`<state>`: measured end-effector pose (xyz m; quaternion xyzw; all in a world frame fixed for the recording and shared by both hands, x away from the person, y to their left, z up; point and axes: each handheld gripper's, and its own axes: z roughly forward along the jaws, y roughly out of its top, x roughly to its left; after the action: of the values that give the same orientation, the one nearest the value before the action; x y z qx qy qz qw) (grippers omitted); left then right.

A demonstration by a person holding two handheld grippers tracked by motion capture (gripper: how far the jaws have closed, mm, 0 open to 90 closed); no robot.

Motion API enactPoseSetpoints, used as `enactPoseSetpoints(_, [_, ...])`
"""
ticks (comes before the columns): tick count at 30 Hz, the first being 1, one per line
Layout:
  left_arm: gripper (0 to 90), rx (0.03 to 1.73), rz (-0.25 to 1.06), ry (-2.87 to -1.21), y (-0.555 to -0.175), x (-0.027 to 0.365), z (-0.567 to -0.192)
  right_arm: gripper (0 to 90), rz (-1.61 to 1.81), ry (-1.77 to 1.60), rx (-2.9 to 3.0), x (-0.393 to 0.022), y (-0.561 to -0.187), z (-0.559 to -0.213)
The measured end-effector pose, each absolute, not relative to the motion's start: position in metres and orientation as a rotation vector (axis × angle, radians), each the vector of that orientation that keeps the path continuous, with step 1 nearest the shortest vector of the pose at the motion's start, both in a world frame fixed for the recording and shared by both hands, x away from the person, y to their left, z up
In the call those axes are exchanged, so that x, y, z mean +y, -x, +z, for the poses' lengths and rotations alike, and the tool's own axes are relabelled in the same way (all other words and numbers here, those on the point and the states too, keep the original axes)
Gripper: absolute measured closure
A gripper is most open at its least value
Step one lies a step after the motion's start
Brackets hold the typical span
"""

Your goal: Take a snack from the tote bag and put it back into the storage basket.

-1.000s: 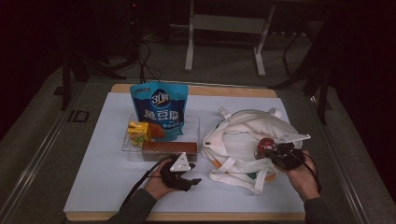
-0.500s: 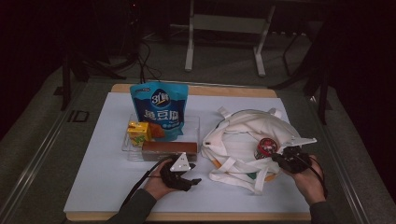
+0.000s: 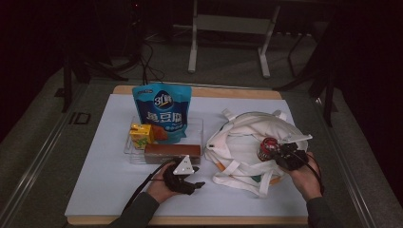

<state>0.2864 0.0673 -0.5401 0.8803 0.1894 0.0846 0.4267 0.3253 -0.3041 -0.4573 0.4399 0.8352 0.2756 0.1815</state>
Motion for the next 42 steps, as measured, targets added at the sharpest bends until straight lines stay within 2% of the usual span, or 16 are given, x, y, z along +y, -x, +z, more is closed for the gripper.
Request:
enactPoseSetpoints(3, [40.7,0.474,0.210,-2.199,-0.286,0.067,-0.540,82.7,0.797,-1.232,2.349,-0.303,-0.325,-0.454])
enactPoseSetpoints(8, [40.7,0.473,0.212,-2.201,-0.286,0.067,-0.540,65.2,0.813,-1.235,2.326,-0.306,-0.330,-0.444])
enactPoseSetpoints(12, [40.6,0.473,0.211,-2.201,-0.287,0.067,-0.540,55.5,0.787,-1.210,2.331,-0.308,-0.336,-0.440])
enactPoseSetpoints(19, [40.5,0.474,0.209,-2.201,-0.286,0.067,-0.540,50.5,0.791,-1.254,2.334,-0.316,-0.348,-0.440])
enactPoseSetpoints(31, [39.9,0.474,0.209,-2.207,-0.287,0.067,-0.540,30.4,0.772,-1.297,2.358,-0.317,-0.359,-0.445])
enactPoseSetpoints(42, [39.8,0.471,0.209,-2.210,-0.287,0.066,-0.540,25.6,0.704,-1.324,2.415,-0.310,-0.371,-0.457])
